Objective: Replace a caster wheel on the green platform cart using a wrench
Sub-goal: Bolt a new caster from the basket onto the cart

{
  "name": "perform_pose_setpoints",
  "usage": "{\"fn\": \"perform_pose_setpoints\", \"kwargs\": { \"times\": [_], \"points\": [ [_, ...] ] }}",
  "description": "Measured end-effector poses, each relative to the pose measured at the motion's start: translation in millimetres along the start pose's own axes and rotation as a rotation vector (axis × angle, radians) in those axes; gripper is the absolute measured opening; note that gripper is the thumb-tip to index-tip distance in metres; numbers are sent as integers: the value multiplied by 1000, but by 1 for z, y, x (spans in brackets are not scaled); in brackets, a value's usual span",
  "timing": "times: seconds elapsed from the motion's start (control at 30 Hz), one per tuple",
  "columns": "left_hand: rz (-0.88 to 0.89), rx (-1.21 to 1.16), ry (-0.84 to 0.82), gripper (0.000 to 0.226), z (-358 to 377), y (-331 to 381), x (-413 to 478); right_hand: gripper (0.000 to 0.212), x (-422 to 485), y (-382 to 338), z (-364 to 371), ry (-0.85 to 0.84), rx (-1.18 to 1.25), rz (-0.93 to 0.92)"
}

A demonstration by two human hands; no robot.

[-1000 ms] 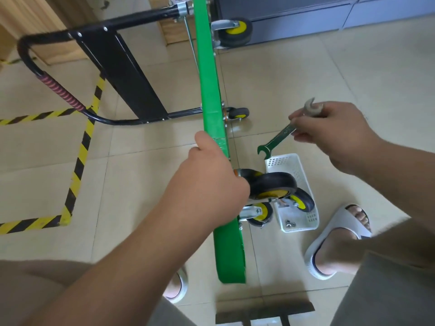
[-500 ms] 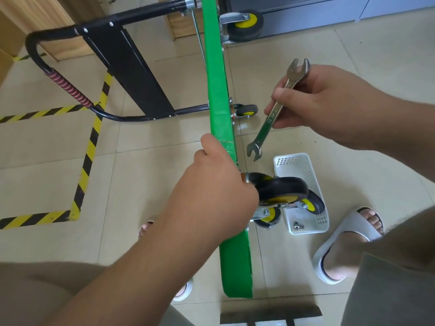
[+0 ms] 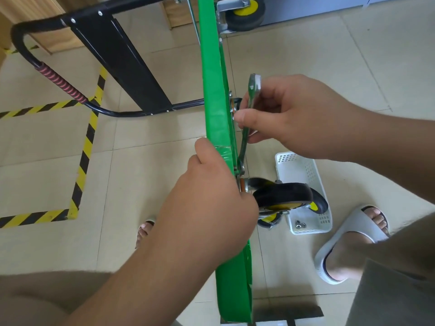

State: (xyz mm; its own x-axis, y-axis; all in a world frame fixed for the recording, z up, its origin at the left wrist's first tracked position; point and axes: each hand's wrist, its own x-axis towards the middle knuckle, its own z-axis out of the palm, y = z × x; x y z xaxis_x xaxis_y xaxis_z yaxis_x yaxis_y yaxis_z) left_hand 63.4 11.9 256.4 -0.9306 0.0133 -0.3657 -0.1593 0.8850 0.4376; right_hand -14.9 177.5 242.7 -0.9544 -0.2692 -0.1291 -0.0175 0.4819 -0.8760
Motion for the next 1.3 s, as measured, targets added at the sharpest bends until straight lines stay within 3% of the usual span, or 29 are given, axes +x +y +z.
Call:
{"fn": "perform_pose_setpoints", "kwargs": {
  "times": [0.37,0.73,0.87,1.07,1.17,1.3],
  "points": [
    [-11,6,1,50,1,0,1,19,29,25,10,-22,244,182],
    [-20,1,-17,48,0,0,0,47,47,52,23,-152,397,426],
    [-13,2,-16,48,-1,0,0,26,47,66,31,-192,514,609],
    [-3,9,-8,47,-1,0,-1,27,40,82,45,-196,658,889],
    [12,13,-2,42,-2,3,-2,27,39,84,46,-193,688,925],
    [25,11,4,42,-1,2,-2,19,41,79,38,-119,625,843]
  ]
}}
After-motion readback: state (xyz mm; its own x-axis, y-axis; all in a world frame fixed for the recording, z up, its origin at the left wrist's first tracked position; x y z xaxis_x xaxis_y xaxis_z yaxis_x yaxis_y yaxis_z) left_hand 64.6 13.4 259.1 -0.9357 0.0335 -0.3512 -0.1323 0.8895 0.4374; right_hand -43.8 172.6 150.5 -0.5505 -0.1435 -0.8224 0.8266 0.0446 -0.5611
